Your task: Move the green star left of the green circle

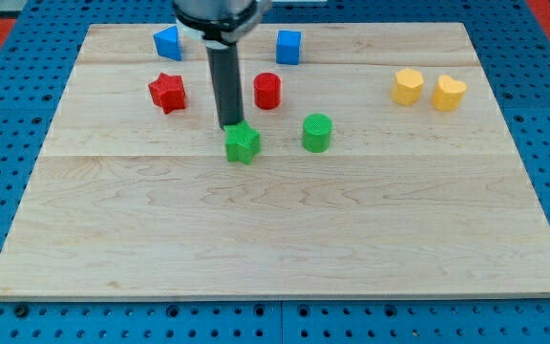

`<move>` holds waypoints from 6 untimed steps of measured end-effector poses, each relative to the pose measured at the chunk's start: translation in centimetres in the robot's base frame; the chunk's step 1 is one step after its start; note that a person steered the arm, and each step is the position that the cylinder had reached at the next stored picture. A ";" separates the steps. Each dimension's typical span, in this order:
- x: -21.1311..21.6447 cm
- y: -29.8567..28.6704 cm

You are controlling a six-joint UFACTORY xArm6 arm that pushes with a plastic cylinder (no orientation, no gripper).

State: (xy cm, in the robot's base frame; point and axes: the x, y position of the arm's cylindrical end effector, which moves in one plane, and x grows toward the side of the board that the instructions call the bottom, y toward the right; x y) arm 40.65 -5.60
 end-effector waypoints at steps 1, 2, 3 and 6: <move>0.7 -5.9; 4.5 -4.2; 5.2 2.2; 3.3 -2.8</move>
